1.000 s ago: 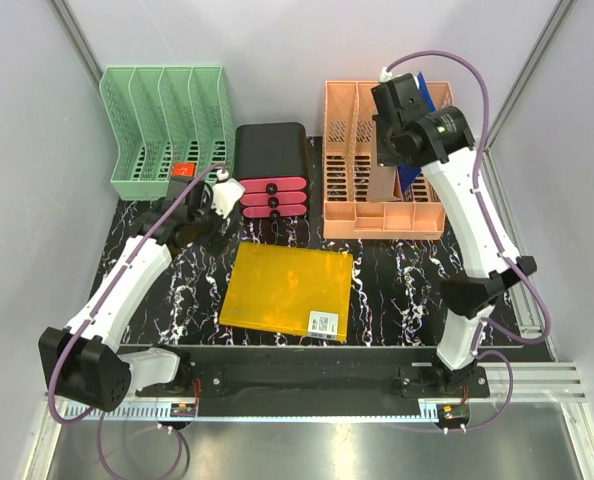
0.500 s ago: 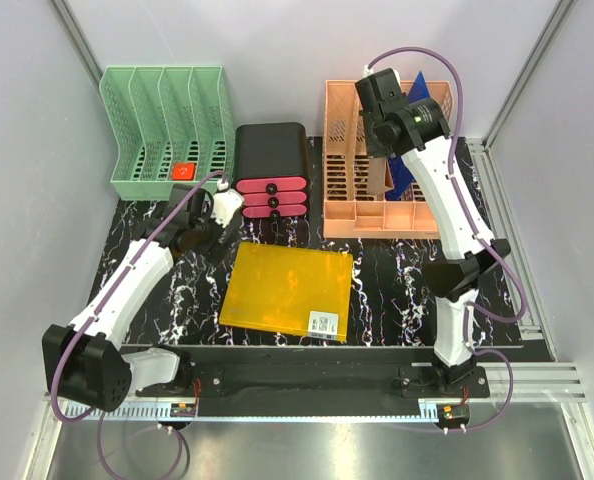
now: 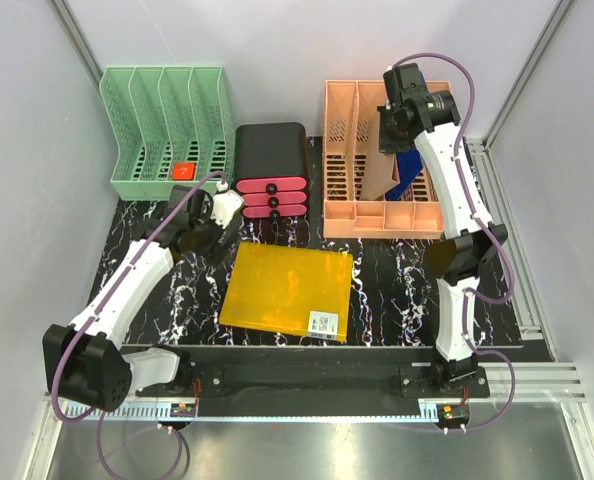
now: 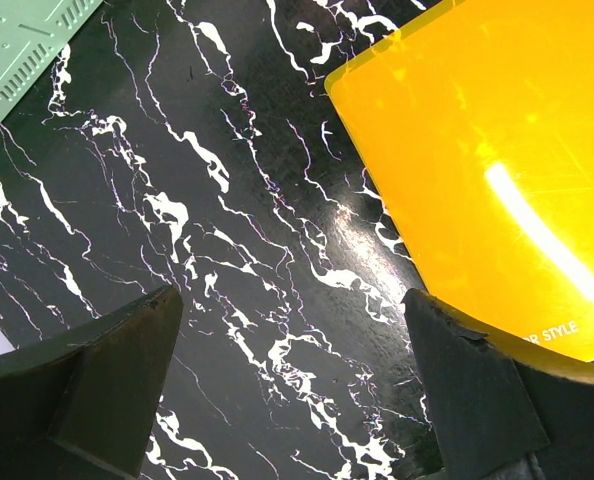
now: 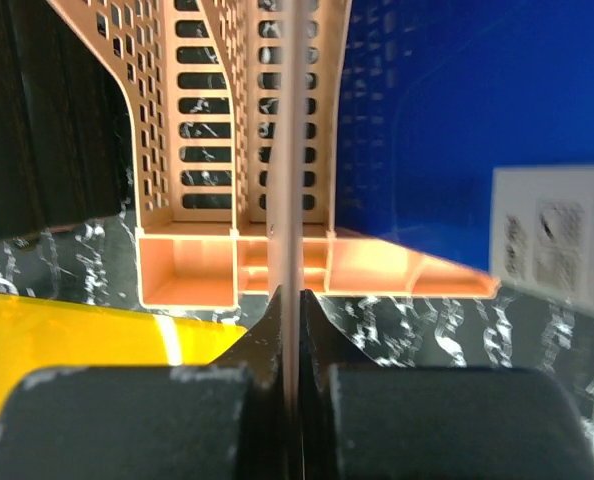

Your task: Organize the desk

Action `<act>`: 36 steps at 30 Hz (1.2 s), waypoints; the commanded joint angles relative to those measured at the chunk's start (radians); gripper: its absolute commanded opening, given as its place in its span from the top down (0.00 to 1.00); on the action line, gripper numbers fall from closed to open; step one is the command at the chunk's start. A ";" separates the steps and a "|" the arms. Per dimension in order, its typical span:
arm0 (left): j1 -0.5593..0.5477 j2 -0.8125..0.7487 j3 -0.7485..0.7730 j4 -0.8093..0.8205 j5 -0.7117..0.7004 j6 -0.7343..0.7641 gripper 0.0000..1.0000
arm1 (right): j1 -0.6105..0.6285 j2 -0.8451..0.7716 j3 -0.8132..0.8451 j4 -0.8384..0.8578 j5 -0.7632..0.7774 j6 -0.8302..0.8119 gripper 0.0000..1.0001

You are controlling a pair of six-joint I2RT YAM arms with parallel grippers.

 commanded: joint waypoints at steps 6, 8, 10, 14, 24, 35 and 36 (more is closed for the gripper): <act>0.004 -0.037 -0.004 0.029 0.023 -0.021 0.01 | -0.074 0.106 0.048 0.054 -0.258 0.043 1.00; 0.004 -0.039 -0.009 0.029 0.023 -0.023 0.01 | -0.075 0.109 0.071 0.061 -0.255 0.045 0.78; 0.004 -0.038 -0.012 0.029 0.025 -0.024 0.01 | -0.074 0.103 0.085 0.078 -0.251 0.053 0.51; 0.006 -0.036 -0.017 0.031 0.036 -0.033 0.01 | -0.075 0.028 0.050 0.135 -0.212 0.050 0.05; 0.004 -0.033 -0.017 0.031 0.057 -0.043 0.01 | -0.074 -0.422 -0.383 0.386 -0.106 0.040 0.00; 0.006 -0.028 -0.021 0.031 0.069 -0.032 0.01 | -0.057 -0.972 -1.324 0.940 -0.300 0.112 0.00; 0.004 -0.027 -0.021 0.031 0.069 -0.033 0.01 | -0.052 -0.983 -1.393 0.959 -0.300 0.117 0.00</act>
